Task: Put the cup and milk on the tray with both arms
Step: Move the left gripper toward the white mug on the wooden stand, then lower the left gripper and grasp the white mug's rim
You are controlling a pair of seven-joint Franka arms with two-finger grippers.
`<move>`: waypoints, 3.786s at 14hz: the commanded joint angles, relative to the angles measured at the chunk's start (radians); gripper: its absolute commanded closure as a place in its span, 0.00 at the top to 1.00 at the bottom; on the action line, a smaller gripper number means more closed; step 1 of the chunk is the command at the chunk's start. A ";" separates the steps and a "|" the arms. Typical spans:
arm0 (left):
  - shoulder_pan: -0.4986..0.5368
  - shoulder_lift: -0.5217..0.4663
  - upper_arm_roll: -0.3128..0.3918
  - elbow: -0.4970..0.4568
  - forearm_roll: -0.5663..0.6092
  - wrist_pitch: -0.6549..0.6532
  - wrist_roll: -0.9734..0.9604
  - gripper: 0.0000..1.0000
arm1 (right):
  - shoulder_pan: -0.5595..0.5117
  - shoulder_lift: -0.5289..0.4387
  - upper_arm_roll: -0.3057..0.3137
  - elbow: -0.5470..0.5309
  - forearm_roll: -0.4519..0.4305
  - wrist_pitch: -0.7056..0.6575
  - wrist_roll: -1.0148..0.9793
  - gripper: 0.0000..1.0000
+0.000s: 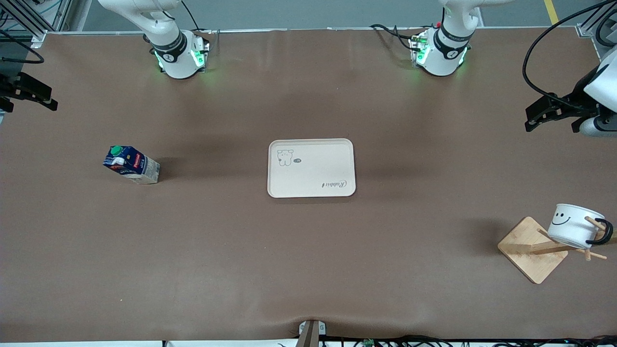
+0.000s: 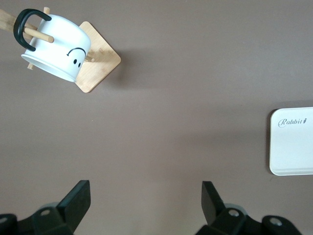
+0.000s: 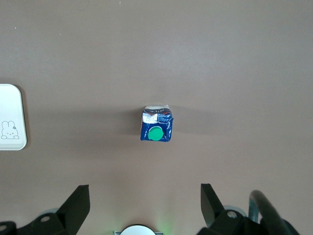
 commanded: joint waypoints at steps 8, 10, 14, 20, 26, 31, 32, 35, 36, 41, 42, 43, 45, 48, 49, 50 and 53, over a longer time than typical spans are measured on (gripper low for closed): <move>-0.008 0.072 -0.001 0.029 0.013 -0.020 0.036 1.00 | -0.010 0.012 0.006 0.027 0.010 -0.017 0.010 1.00; 0.008 0.091 0.004 0.029 0.001 -0.011 0.036 1.00 | -0.010 0.012 0.004 0.027 0.010 -0.017 0.008 1.00; 0.052 0.156 0.033 0.030 0.015 -0.009 0.175 1.00 | -0.012 0.012 0.004 0.027 0.010 -0.017 0.008 1.00; 0.018 0.181 0.050 0.078 0.283 -0.018 0.260 1.00 | -0.010 0.014 0.004 0.027 0.010 -0.017 0.008 1.00; 0.092 0.180 0.056 0.061 0.164 0.091 0.094 1.00 | -0.006 0.018 0.004 0.027 0.008 -0.014 -0.002 1.00; 0.194 0.080 0.054 -0.158 0.046 0.377 0.053 1.00 | -0.002 0.032 0.006 0.027 0.008 -0.017 -0.003 1.00; 0.225 0.045 0.054 -0.219 -0.005 0.432 0.051 1.00 | -0.004 0.032 0.006 0.027 0.008 -0.017 -0.003 1.00; 0.299 -0.032 0.053 -0.414 -0.210 0.633 0.054 1.00 | -0.002 0.032 0.006 0.026 0.008 -0.020 -0.003 1.00; 0.297 -0.035 0.051 -0.433 -0.243 0.660 0.050 1.00 | -0.001 0.032 0.006 0.027 0.008 -0.022 -0.003 1.00; 0.293 -0.018 0.048 -0.533 -0.249 0.897 0.048 1.00 | -0.002 0.032 0.007 0.029 0.008 -0.022 -0.003 1.00; 0.288 0.000 0.042 -0.530 -0.249 0.934 0.048 1.00 | -0.001 0.032 0.007 0.029 0.008 -0.022 -0.003 1.00; 0.288 0.024 0.019 -0.522 -0.249 0.974 0.048 1.00 | -0.001 0.032 0.007 0.029 0.008 -0.022 -0.003 1.00; 0.288 0.061 0.004 -0.516 -0.249 1.029 0.047 1.00 | -0.002 0.032 0.007 0.029 0.008 -0.020 -0.003 1.00; 0.288 0.095 -0.004 -0.513 -0.249 1.071 0.047 1.00 | -0.004 0.032 0.007 0.029 0.008 -0.020 -0.003 1.00; 0.288 0.107 -0.006 -0.505 -0.248 1.080 0.053 1.00 | -0.004 0.034 0.007 0.029 0.008 -0.020 -0.003 1.00; 0.288 0.117 -0.006 -0.497 -0.249 1.082 0.053 1.00 | -0.006 0.032 0.007 0.029 0.008 -0.020 -0.003 1.00; 0.287 0.140 -0.019 -0.490 -0.249 1.115 0.053 0.98 | -0.006 0.034 0.007 0.027 0.008 -0.020 -0.003 1.00</move>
